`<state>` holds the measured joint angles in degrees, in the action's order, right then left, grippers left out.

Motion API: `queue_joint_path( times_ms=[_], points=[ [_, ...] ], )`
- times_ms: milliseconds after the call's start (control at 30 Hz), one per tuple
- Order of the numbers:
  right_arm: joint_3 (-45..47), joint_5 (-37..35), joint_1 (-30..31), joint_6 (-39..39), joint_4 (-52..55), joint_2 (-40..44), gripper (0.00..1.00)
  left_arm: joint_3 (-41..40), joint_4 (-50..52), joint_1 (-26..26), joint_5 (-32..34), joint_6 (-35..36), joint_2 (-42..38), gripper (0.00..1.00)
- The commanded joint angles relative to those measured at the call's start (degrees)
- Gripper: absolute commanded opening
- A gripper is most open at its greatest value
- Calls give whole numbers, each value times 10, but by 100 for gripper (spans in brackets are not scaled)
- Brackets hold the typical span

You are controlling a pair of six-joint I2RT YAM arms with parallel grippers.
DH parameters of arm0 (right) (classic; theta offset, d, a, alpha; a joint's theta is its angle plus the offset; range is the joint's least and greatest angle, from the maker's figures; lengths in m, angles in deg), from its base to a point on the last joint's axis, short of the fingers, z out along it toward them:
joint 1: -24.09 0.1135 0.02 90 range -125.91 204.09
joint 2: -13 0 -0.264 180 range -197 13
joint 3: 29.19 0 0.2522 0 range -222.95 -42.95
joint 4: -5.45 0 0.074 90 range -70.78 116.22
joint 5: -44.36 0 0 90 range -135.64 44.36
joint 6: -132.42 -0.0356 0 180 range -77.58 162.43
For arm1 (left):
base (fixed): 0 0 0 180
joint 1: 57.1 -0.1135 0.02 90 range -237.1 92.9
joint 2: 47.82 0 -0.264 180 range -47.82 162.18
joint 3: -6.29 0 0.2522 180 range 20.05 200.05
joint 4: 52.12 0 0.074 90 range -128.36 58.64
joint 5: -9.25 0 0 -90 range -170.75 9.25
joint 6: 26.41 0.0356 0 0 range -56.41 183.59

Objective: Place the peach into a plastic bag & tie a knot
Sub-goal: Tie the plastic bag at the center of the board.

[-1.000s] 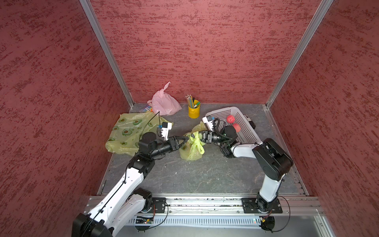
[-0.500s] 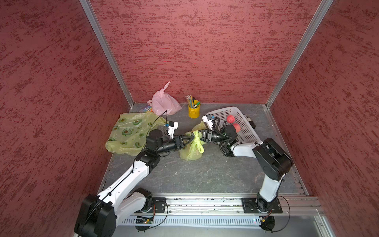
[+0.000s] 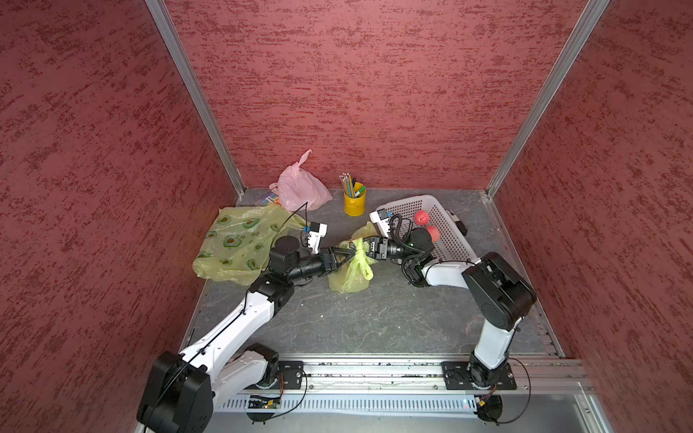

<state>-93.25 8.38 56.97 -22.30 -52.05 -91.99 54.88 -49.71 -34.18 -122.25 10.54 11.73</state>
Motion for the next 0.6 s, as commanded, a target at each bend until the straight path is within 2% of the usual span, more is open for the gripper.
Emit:
queue_joint_path(
  times_ms=[0,167,567],
  points=[
    [-19,9,-1,-2,-10,11,0,7,-6,-2,4,12,-7,40],
    [-18,9,-1,-4,-10,13,0,13,-55,0,-14,-7,13,39],
    [-18,13,-1,-7,-13,15,0,17,-70,7,-11,-8,31,29]
  ],
)
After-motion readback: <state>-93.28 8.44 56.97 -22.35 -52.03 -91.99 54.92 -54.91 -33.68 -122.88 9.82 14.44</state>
